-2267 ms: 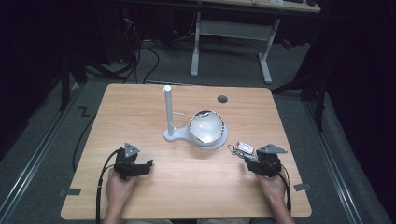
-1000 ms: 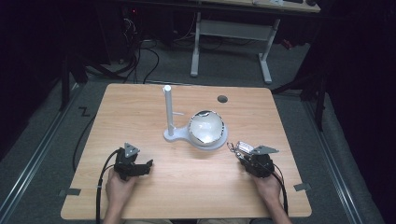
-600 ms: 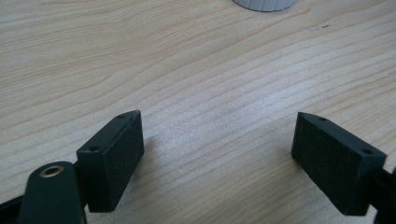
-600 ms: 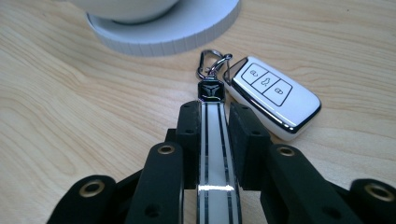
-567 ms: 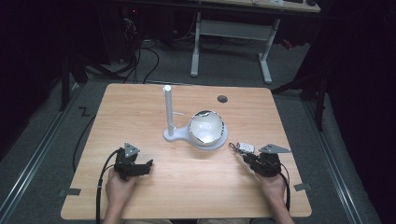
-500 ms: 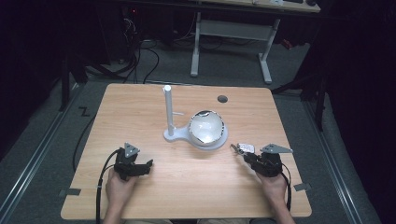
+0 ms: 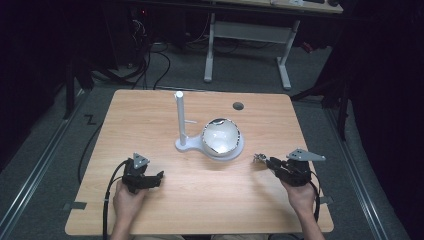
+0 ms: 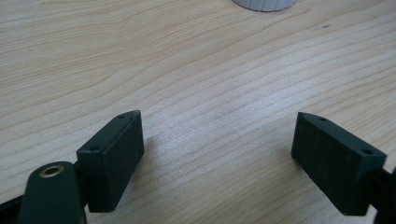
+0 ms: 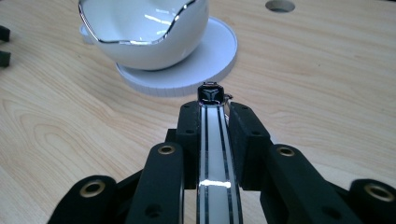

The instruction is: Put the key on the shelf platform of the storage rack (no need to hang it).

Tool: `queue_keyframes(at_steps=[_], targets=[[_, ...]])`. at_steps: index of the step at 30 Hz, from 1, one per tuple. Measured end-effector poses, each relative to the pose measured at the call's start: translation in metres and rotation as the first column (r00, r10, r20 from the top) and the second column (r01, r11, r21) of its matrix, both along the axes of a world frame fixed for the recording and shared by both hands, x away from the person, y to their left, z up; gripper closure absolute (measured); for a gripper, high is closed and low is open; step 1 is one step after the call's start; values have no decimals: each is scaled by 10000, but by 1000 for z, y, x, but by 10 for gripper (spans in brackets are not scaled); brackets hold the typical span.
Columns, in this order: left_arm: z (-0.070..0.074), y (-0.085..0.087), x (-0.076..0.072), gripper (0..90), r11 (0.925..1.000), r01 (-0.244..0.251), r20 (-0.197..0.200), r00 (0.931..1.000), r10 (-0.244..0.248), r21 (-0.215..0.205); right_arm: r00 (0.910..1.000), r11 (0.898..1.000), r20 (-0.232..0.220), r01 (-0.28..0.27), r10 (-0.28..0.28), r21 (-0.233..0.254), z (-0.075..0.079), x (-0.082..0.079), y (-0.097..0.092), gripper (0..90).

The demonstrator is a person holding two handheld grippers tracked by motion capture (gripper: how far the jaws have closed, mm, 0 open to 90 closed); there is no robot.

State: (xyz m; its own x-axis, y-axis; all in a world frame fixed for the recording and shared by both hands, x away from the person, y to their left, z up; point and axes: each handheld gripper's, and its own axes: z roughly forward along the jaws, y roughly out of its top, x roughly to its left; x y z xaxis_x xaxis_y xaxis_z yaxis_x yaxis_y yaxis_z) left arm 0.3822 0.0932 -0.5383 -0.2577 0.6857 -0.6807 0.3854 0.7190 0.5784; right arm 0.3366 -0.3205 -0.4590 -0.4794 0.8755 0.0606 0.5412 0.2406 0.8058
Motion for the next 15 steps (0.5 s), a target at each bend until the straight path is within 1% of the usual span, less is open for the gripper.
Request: queue_keyframes(at_steps=[4,6,13,15], targets=[[0,0,0,173,10000,-7,-9,10000,7,-20,9998,9999,215,31,-34,157,9,-2,-3,755],[0,0,0,173,10000,-24,-18,10000,24,-35,9995,9999,325,32,-37,140,13,-3,-4,756],[0,0,0,173,10000,-22,-24,10000,22,-41,9985,9989,547,-74,48,466,24,-5,-7,755],[0,0,0,173,10000,-23,-24,10000,23,-40,9977,9988,664,-134,102,479,27,-5,-7,755]])
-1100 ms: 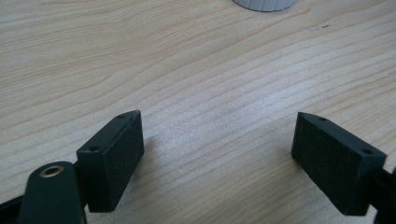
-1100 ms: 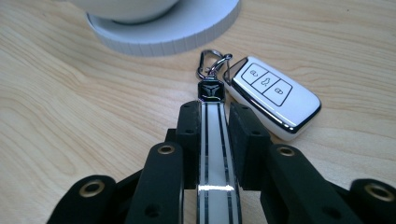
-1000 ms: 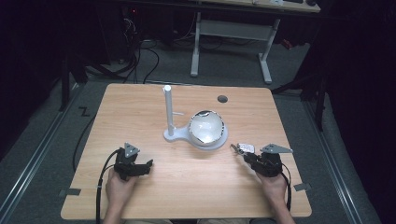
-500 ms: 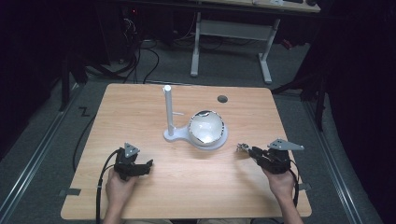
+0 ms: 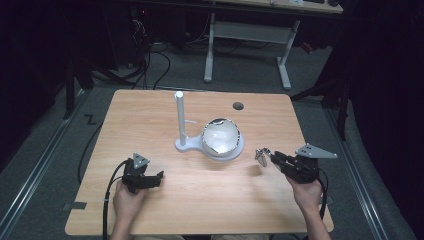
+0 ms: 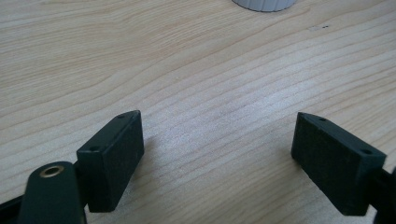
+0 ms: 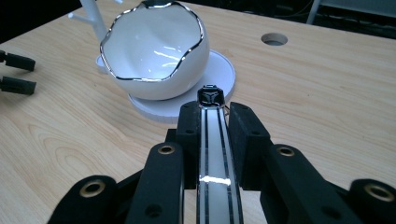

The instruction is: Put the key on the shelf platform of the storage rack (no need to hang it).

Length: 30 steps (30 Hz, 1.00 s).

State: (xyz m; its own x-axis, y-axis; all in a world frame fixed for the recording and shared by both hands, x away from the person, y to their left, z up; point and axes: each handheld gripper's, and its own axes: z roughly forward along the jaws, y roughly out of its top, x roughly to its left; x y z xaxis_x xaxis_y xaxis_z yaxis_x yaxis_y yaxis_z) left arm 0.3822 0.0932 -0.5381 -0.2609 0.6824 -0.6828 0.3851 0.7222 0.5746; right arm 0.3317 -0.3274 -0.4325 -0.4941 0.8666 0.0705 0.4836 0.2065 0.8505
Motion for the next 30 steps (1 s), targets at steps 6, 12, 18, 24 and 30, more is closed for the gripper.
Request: queue_keyframes(at_steps=[6,12,18,24,30], targets=[[0,0,0,173,10000,-9,-5,10000,9,-7,9998,9998,166,-119,117,136,9,-1,2,755],[0,0,0,173,10000,-5,1,10000,5,-1,9990,9989,265,-379,372,267,16,0,5,755],[0,0,0,173,10000,2,2,10000,-2,2,9976,9976,326,-625,615,306,21,3,11,755],[0,0,0,173,10000,-4,0,10000,4,-3,9944,9950,484,-956,940,304,32,5,19,755],[0,0,0,173,10000,4,3,10000,-4,4,9902,9907,566,-1298,1274,399,42,11,27,755]])
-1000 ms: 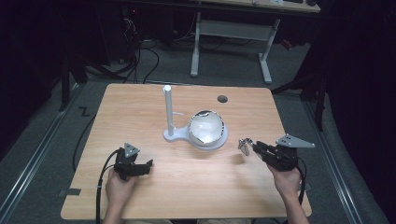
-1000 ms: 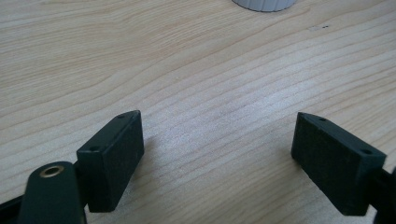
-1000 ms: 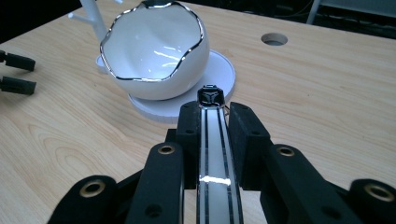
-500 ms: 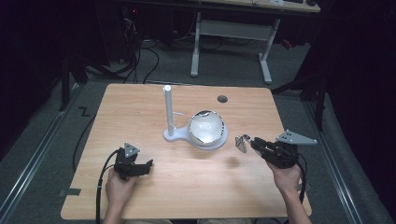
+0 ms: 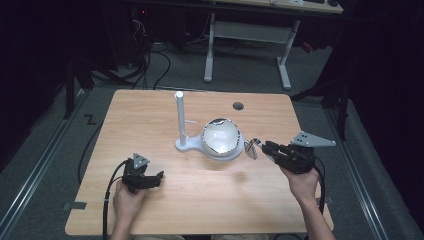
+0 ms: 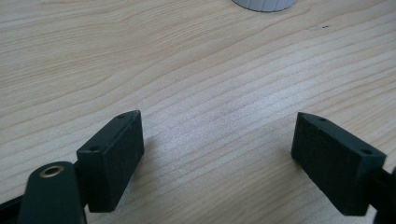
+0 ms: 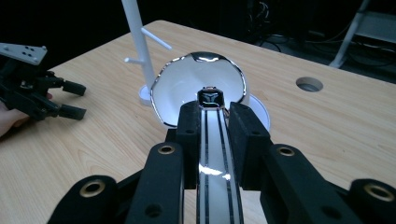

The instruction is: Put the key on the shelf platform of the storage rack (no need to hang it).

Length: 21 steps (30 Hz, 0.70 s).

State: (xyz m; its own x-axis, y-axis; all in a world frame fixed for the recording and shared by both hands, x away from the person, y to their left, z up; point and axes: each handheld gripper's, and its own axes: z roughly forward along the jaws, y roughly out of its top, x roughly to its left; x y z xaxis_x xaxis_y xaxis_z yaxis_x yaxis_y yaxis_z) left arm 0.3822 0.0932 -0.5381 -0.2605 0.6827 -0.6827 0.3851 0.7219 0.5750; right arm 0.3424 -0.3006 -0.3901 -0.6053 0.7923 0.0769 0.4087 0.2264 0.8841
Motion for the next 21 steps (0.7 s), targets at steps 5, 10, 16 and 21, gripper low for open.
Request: queue_keyframes(at_steps=[5,10,16,21], targets=[[0,0,0,173,10000,-3,-3,10000,3,-4,9995,9996,98,-297,298,-36,8,5,8,755],[0,0,0,173,10000,6,-2,10000,-6,0,9983,9985,158,-555,555,-21,14,11,17,755],[0,0,0,173,10000,2,1,10000,-2,1,9967,9969,207,-780,781,-63,19,20,29,755],[0,0,0,173,10000,1,-4,10000,-1,-4,9957,9959,215,-902,902,-27,22,27,37,755]])
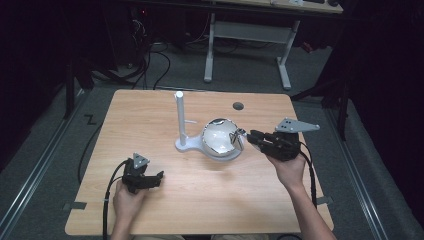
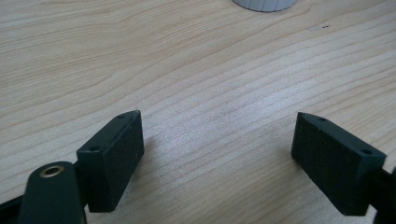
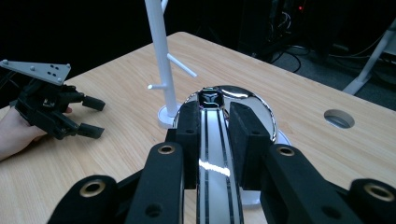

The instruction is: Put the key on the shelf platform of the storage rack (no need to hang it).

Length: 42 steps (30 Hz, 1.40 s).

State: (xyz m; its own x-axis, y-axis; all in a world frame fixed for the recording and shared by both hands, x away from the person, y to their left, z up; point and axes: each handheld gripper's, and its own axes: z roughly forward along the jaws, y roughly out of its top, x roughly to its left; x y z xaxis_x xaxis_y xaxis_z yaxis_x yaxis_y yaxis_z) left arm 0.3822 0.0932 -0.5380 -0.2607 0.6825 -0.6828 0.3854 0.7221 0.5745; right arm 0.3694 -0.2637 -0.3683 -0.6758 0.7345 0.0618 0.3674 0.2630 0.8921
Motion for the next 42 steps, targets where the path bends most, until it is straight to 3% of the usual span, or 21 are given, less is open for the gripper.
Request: queue_keyframes(at_steps=[14,42], targets=[[0,0,0,173,10000,9,9,10000,-9,11,9998,9999,-200,-69,67,-103,-3,19,15,755],[0,0,0,173,10000,6,12,10000,-6,12,9942,9979,-1065,51,-120,-644,-36,55,39,754]])
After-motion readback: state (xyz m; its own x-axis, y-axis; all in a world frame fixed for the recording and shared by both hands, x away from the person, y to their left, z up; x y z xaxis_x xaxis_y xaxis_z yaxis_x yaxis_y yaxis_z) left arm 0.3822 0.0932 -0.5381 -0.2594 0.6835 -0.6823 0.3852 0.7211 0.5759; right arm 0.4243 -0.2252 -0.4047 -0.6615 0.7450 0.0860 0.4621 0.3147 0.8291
